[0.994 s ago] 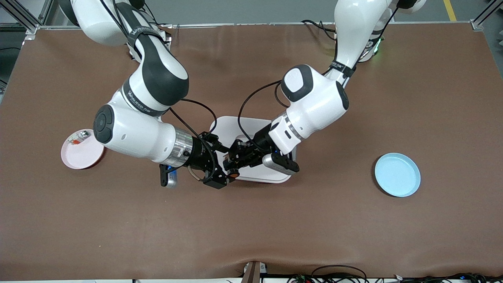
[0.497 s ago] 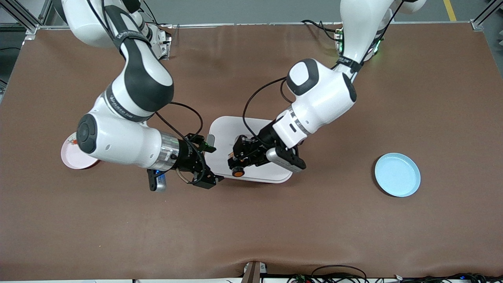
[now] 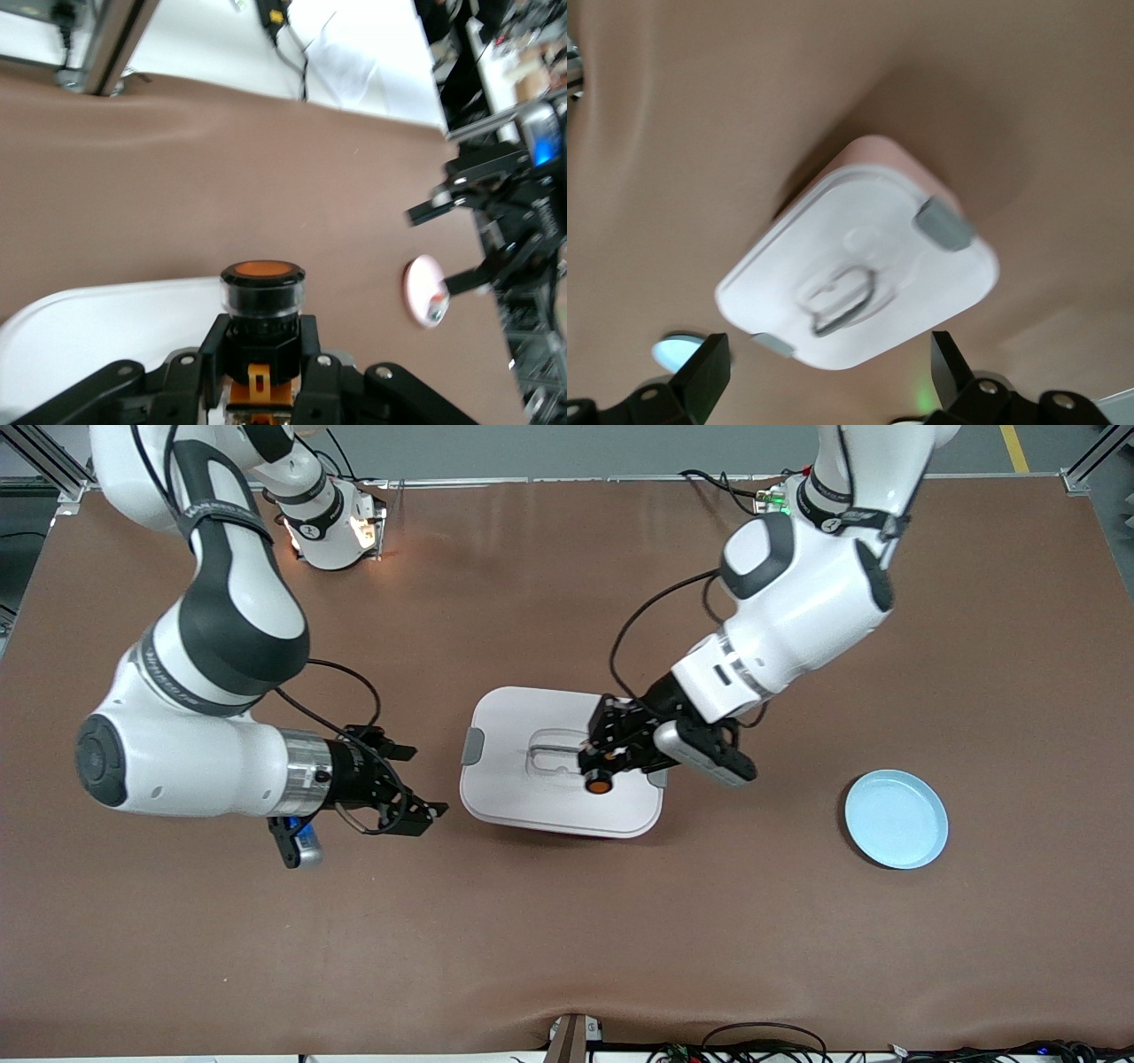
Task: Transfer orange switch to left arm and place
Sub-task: 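Carry the switch toward the blue plate while the right gripper withdraws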
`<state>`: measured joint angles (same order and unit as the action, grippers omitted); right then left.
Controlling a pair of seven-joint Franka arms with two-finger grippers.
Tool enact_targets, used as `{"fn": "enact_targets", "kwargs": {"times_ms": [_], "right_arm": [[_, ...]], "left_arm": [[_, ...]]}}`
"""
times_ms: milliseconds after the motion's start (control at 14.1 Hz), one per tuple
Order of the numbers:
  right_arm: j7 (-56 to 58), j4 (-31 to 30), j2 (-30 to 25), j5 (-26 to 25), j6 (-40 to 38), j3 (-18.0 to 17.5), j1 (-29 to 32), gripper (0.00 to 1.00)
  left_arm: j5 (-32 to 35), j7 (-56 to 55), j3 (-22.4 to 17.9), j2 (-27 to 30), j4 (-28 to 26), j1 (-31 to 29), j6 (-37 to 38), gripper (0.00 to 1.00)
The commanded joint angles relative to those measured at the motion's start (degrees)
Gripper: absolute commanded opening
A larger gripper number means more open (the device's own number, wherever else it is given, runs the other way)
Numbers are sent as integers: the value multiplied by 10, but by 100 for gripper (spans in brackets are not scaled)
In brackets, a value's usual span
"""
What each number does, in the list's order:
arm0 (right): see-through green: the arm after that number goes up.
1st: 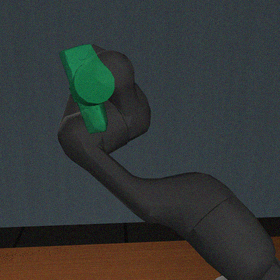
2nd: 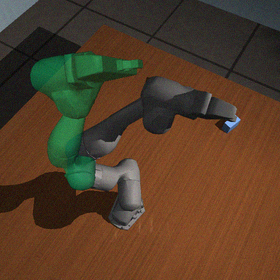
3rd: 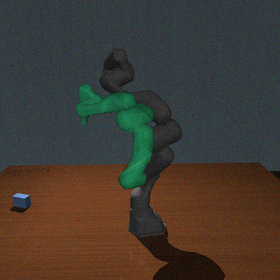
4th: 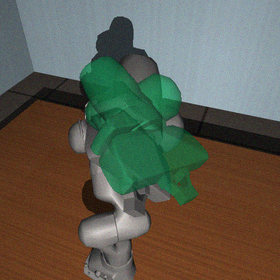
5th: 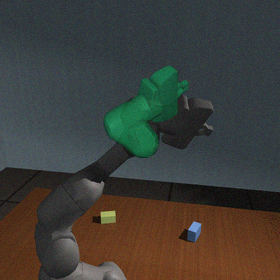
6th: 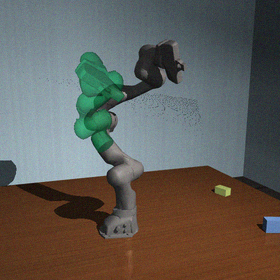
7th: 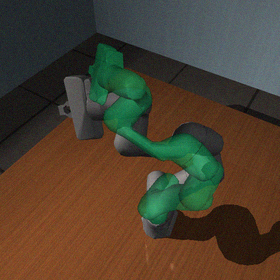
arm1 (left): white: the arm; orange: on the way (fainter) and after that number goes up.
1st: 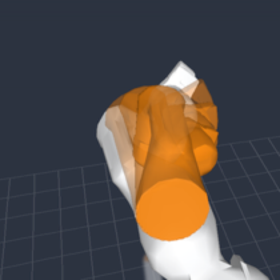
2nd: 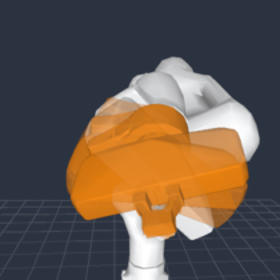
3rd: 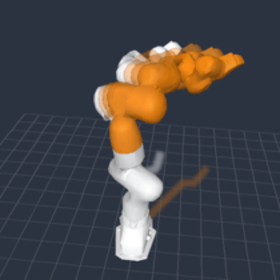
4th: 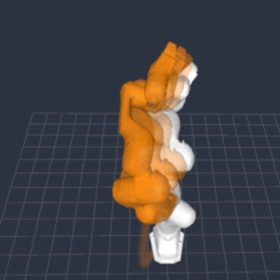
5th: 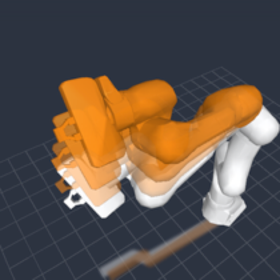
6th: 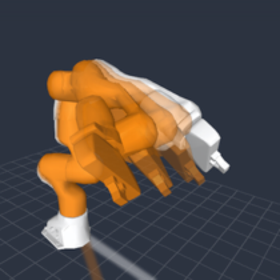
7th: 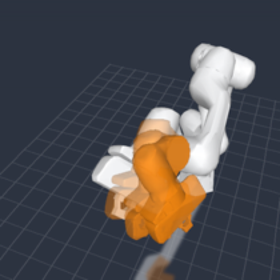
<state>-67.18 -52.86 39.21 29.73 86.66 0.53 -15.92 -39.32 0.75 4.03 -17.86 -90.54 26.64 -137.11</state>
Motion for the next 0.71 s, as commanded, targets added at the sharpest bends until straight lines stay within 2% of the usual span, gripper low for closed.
{"fn": "enact_targets", "kwargs": {"times_ms": [0, 213, 426, 639], "right_arm": [[95, -1, -22, -61, -64, -4, 14, 100], [225, -1, -40, -99, -139, -3, 48, 100], [394, -1, -49, -171, -200, -3, 82, 100], [547, -1, -56, -243, -234, -3, 105, 100]], "left_arm": [[68, 1, -1, 55, -24, -35, 91, 0], [149, 1, -1, 91, -21, -71, 186, 0], [247, 0, -1, 120, -20, -93, 277, 0], [318, 1, -1, 137, -18, -120, 336, 0]]}}
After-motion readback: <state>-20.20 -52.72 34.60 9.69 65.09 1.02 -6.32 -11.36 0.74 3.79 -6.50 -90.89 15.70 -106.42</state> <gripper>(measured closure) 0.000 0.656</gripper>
